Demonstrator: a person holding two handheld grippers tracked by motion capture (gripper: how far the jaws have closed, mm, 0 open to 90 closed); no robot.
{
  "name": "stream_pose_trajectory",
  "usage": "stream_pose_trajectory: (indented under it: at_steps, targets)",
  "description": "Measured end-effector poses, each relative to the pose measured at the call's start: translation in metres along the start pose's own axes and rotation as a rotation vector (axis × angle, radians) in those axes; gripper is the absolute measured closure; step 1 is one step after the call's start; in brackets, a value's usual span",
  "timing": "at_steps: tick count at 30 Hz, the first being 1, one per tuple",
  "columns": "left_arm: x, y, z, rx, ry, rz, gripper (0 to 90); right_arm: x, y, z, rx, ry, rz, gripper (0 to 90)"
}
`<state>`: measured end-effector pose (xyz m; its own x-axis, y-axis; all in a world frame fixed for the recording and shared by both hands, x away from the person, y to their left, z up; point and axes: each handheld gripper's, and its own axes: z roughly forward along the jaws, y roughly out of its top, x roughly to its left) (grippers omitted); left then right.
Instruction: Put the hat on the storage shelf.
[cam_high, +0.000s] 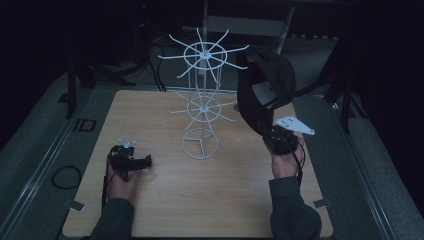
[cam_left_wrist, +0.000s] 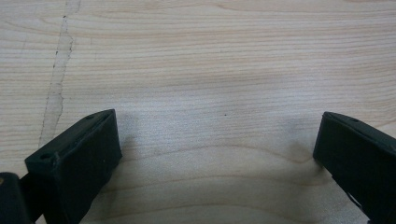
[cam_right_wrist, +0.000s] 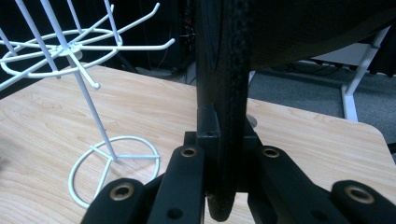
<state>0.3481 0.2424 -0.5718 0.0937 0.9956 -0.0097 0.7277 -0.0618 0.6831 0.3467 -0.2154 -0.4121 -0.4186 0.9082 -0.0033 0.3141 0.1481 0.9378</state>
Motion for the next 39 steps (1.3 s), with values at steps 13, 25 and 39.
stream_pose_trajectory:
  at_steps: [13, 25, 39]
  targets:
    - [0.000, 0.000, 0.000, 0.000, 0.000, 0.000, 0.8, 0.000, 0.004, -0.002, -0.010, -0.001, -0.001, 86.5]
    - [0.000, 0.000, 0.000, -0.001, 0.000, 0.001, 0.8, 0.000, 0.008, -0.003, -0.015, -0.003, -0.005, 86.5]
    - [0.000, 0.000, 0.000, 0.001, 0.000, 0.001, 0.8, -0.001, 0.010, -0.006, -0.026, -0.009, -0.008, 86.5]
